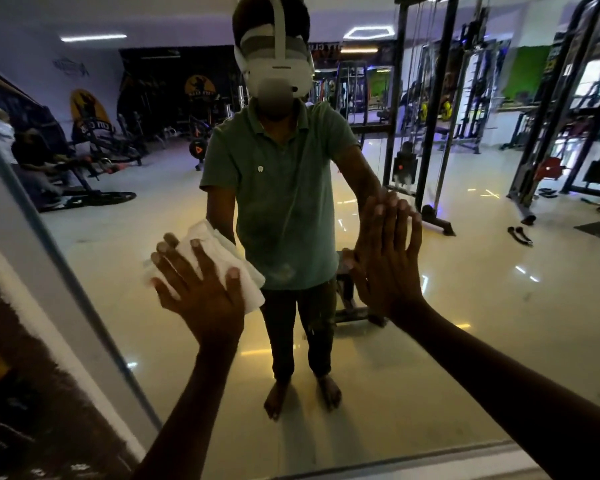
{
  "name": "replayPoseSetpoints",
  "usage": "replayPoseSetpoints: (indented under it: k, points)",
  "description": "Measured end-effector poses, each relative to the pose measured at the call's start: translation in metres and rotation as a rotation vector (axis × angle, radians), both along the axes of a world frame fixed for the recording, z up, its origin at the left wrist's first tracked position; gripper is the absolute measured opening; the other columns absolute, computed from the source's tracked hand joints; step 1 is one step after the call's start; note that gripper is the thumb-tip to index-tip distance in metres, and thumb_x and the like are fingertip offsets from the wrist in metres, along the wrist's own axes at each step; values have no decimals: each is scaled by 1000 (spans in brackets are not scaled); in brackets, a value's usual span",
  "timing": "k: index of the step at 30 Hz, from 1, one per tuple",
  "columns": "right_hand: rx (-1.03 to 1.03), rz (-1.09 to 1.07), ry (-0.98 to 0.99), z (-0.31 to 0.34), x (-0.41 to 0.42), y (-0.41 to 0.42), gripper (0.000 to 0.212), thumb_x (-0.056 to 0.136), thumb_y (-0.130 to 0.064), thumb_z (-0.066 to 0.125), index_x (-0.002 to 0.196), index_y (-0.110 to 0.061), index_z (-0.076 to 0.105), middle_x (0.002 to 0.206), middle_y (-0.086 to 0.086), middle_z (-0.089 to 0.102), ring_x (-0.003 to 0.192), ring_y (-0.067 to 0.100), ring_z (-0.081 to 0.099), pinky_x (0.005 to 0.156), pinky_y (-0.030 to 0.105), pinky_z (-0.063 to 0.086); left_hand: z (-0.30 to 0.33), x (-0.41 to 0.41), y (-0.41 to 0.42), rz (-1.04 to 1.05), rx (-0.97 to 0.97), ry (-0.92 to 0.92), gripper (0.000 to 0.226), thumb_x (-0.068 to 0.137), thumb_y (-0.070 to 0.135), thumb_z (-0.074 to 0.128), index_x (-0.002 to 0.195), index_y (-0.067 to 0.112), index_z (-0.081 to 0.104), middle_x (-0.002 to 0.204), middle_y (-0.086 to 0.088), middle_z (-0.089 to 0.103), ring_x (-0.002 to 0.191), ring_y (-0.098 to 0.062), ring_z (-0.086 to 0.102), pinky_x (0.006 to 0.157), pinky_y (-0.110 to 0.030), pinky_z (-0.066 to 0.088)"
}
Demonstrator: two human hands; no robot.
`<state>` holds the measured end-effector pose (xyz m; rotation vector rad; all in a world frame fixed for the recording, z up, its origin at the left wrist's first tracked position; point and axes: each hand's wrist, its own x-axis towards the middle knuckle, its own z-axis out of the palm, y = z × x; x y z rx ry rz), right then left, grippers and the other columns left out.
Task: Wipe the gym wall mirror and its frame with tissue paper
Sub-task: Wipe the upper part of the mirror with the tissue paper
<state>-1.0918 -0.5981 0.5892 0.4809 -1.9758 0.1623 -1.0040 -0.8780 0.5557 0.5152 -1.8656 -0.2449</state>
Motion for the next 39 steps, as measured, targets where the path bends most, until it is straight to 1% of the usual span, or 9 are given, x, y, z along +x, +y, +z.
replayPoseSetpoints:
  k: [3, 7, 10, 12, 18, 22, 26, 33, 39]
  points:
    - [-18, 50, 28, 0, -13, 10, 91, 105, -63, 27, 163, -5, -11, 169, 23, -6, 160, 37, -14, 129, 56, -7, 6, -15, 67, -13, 146, 48, 77, 106, 60, 20, 164, 18, -9, 167, -30, 14, 153, -50, 15, 124, -64, 12]
    - [-30, 82, 81, -6, -25, 8, 94, 102, -65, 27, 164, -1, -2, 171, 19, -13, 160, 37, -11, 128, 58, -2, -6, -41, 141, -185, -193, -168, 81, 103, 65, 27, 165, 22, -3, 162, -23, 23, 147, -47, 26, 120, -67, 15]
    - [-22, 100, 98, -8, -30, 11, 94, 100, -66, 29, 164, -3, 1, 172, 19, -13, 160, 38, -8, 128, 59, -1, -12, -39, 105, -267, -515, -157, 77, 96, 58, 59, 159, 23, 33, 161, -18, 28, 150, -41, 23, 125, -60, 0]
    - [-28, 107, 99, -9, -32, 12, 92, 102, -64, 30, 165, -5, -2, 172, 21, -2, 160, 37, -9, 128, 58, -1, -19, -24, 62, -219, -563, -191, 71, 99, 53, 54, 159, 21, 33, 162, -20, 26, 149, -42, 24, 124, -60, 5]
    - [-63, 98, 67, -12, -31, 6, 88, 102, -59, 34, 163, 0, 10, 169, 27, 9, 160, 41, -3, 128, 59, 0, -15, -24, 87, 11, 125, 45, 79, 104, 58, 27, 165, 19, -5, 165, -28, 20, 152, -49, 20, 122, -65, 18]
    - [-74, 109, 69, -11, -28, 5, 88, 103, -61, 31, 163, 0, 8, 169, 27, 11, 160, 40, -3, 128, 59, 1, -20, -46, 150, -181, -195, -171, 73, 105, 61, 31, 164, 21, 13, 161, -22, 27, 147, -46, 28, 120, -66, 14]
    - [-49, 128, 49, -10, -28, 11, 88, 105, -59, 37, 164, -3, 3, 170, 26, 7, 160, 41, 0, 129, 58, 1, -17, -27, 72, -251, -679, -215, 73, 99, 53, 53, 160, 25, 24, 166, -17, 20, 150, -41, 23, 121, -62, 9]
    - [-89, 107, 32, -9, -21, 3, 84, 104, -56, 33, 162, 1, 14, 169, 28, 10, 160, 44, 4, 129, 58, 1, 8, -16, 65, 22, 188, 156, 76, 106, 51, 30, 165, 20, -7, 168, -26, 15, 155, -45, 14, 126, -60, 13]
    - [-8, 50, -16, -5, -16, 10, 91, 104, -56, 48, 163, -1, 6, 170, 26, -2, 160, 42, -3, 129, 54, -9, 3, -23, 95, -297, -587, -301, 82, 103, 58, 38, 164, 30, -9, 172, -12, -10, 158, -40, -1, 121, -65, -2]
